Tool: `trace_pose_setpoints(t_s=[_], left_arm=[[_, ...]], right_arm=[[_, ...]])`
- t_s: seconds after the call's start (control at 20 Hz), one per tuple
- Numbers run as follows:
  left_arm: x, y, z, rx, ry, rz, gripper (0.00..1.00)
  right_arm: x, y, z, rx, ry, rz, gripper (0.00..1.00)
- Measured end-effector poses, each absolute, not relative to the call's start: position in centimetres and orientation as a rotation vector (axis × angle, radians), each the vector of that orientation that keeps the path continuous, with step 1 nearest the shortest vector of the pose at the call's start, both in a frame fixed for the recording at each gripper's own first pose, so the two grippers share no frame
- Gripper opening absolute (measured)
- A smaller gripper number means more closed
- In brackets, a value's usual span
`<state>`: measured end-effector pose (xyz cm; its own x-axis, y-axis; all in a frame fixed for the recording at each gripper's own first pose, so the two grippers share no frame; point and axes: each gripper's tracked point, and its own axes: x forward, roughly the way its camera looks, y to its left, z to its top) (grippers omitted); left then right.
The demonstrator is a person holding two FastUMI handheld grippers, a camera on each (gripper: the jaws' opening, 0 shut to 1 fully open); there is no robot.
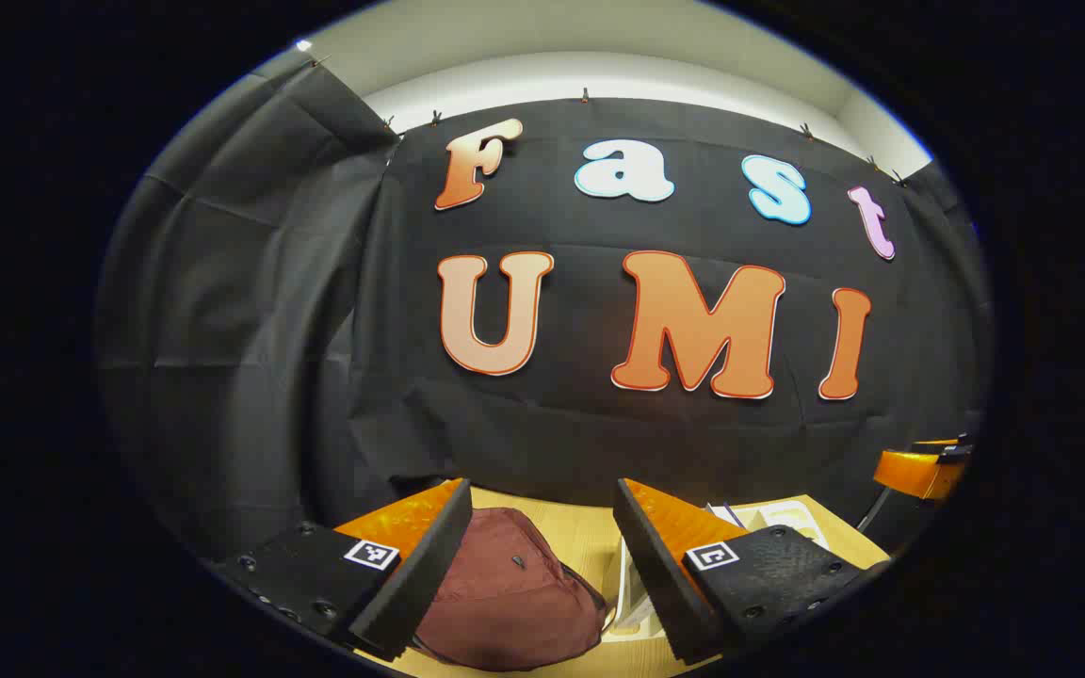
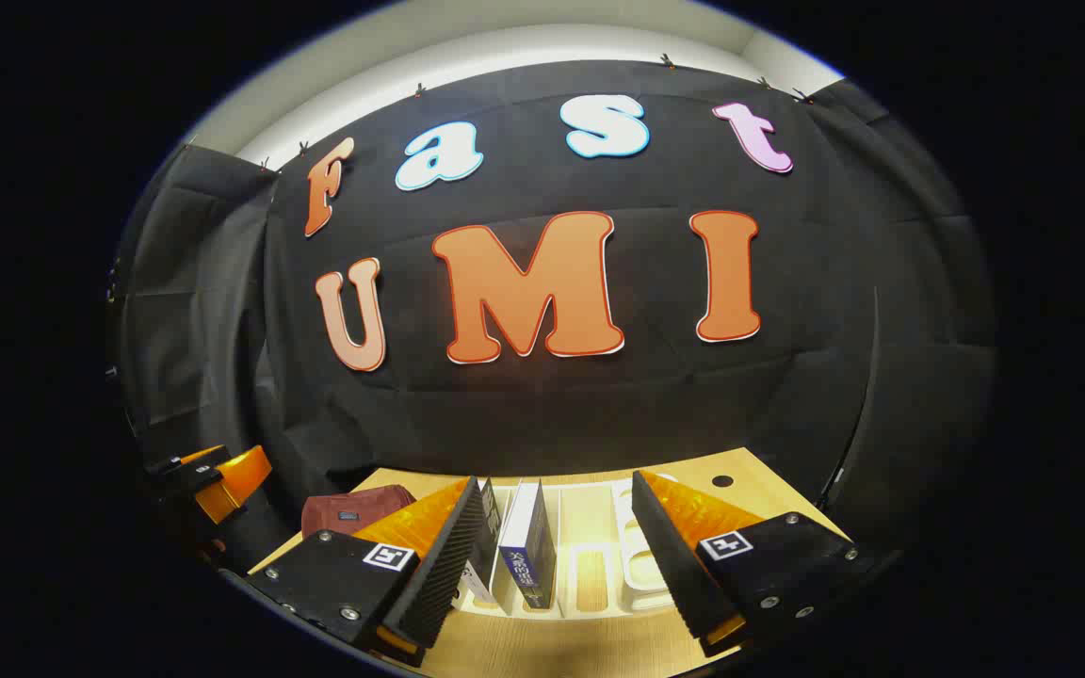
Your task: Open the schoolbag, grab two books from the bookshelf and put them into the schoolbag.
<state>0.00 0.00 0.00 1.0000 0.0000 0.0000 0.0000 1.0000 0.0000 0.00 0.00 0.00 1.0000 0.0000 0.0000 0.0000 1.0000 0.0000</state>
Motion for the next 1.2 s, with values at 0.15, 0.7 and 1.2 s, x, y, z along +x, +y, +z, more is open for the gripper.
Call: trace_pose_setpoints(t_s=[0.15,0.7,1.2], left_arm=[[0.4,-0.6,0.2,-0.024,-0.013,-0.038,0.95],[0.4,-1.7,-0.7,0.005,0.011,-0.092,0.95],[0.5,0.1,-1.7,0.027,0.046,-0.053,0.95]], right_arm=[[-0.1,-0.3,-0.3,0.018,0.007,-0.02,0.94],[-0.4,-0.1,-0.2,0.036,-0.001,-0.038,0.94],[-0.3,0.1,-1.2,0.02,0.018,-0.045,0.94]])
